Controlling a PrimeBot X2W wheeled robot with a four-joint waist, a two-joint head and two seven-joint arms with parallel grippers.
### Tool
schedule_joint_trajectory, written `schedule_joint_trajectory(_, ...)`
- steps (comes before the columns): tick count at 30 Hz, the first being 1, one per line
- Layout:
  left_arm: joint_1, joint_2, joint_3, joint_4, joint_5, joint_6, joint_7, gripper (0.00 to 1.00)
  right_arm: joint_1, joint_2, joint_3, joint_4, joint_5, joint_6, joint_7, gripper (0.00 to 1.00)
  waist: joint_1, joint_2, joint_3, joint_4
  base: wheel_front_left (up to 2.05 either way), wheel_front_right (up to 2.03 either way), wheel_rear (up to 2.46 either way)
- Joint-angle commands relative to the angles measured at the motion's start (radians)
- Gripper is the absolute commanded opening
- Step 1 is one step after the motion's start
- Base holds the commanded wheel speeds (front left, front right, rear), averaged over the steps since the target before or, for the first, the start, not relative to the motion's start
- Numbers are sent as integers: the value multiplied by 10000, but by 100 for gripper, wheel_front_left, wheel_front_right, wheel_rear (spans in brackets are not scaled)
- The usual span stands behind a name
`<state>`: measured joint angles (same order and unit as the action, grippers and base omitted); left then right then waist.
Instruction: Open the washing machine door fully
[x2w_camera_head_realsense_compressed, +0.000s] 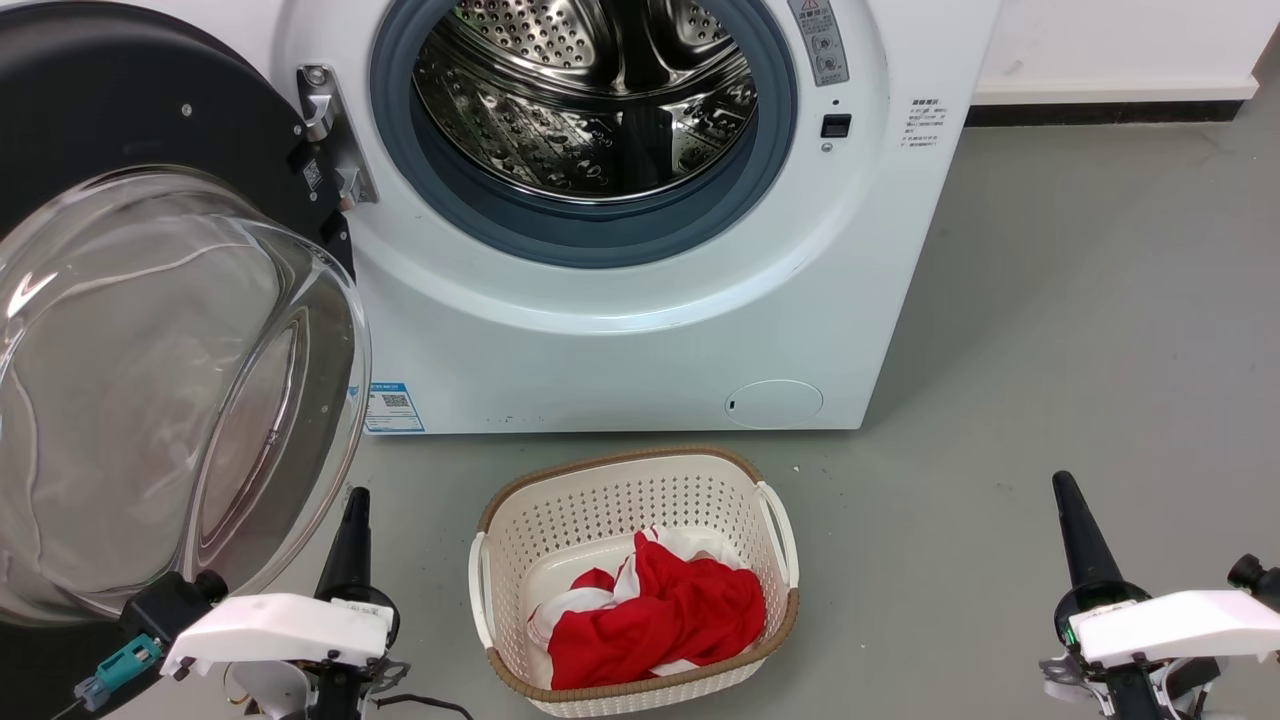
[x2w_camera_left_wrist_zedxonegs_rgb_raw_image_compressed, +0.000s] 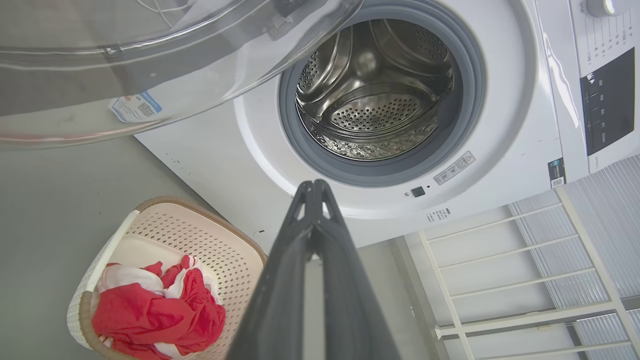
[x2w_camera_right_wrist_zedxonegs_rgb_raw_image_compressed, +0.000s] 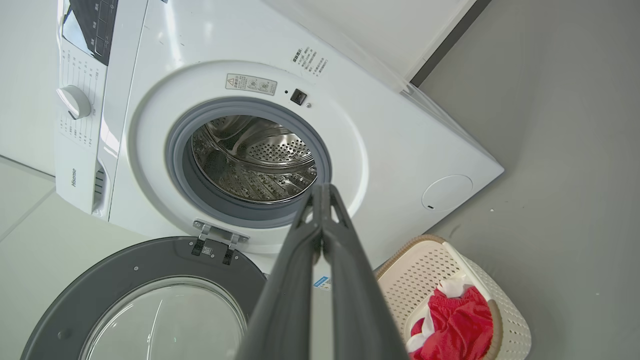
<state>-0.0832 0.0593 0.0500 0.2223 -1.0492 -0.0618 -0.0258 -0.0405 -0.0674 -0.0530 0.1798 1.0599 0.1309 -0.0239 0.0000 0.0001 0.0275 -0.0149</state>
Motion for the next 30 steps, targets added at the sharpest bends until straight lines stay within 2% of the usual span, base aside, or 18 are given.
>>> schedule_joint_trajectory(1, -205, 9, 75, -57, -289, -80, 78, 0, -236, -76, -30, -31, 311, -1, 71, 0, 0, -1, -6, 4, 0, 0, 0)
schedule_joint_trajectory(30, -270, -46, 383, 98, -3037, -406, 771, 0, -502, -56, -193, 316, 3112, -2, 645, 0, 0, -1, -112, 69, 0, 0, 0)
